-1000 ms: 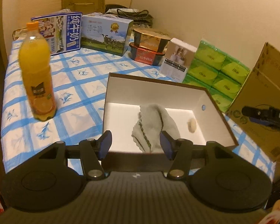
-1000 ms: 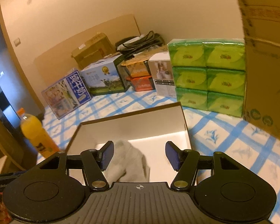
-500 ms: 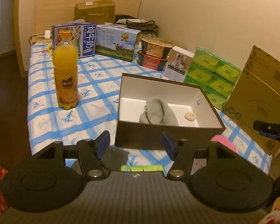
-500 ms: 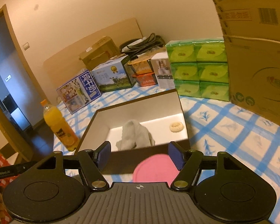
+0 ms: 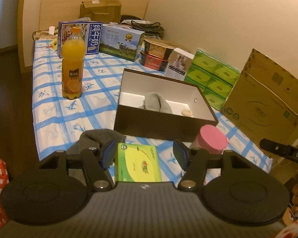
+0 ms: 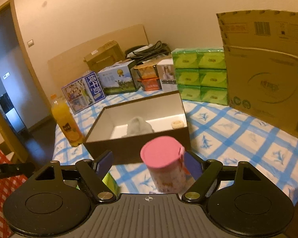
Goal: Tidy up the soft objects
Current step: 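Move both tools back toward the beige stocking and striped knit sock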
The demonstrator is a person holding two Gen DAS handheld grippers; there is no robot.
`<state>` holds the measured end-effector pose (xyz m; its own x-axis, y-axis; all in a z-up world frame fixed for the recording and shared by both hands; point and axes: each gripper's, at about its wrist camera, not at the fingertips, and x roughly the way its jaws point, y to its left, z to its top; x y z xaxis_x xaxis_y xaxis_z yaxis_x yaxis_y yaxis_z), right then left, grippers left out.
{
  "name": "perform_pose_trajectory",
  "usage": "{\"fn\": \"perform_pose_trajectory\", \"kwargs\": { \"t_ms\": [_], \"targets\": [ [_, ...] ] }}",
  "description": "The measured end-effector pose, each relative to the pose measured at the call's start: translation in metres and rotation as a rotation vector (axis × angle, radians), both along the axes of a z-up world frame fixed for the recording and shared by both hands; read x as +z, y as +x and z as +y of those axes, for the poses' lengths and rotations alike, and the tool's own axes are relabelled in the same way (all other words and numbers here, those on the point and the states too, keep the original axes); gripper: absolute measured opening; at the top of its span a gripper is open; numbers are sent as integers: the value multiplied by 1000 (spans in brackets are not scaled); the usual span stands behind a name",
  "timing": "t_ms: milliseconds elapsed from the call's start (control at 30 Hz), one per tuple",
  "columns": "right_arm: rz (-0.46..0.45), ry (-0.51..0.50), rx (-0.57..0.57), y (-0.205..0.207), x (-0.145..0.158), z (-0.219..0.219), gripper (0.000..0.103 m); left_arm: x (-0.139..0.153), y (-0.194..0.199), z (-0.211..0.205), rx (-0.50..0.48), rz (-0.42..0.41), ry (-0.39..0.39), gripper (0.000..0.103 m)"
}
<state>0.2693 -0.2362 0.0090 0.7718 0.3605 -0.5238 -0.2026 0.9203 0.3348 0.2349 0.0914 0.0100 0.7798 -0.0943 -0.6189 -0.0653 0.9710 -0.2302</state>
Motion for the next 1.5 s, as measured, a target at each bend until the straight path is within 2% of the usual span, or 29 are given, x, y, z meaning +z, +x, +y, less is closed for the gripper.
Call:
{"fn": "perform_pose_trajectory", "kwargs": {
  "t_ms": [333,833,1167,1500],
  "targets": [
    [25,30,1,-46,-11,-14,78,7,-36,-17,-32,0,-5,60],
    [55,44,-19,-89,-22,-35,78,1,-70,-32,-54,31,24,60],
    [118,19,-29,-94,-47,-41,78,-13,-74,-28,-43,44,52,60],
    [177,17,-56,-80,-73,-47,75,-39,-57,-15,-20,79,60,60]
  ]
}}
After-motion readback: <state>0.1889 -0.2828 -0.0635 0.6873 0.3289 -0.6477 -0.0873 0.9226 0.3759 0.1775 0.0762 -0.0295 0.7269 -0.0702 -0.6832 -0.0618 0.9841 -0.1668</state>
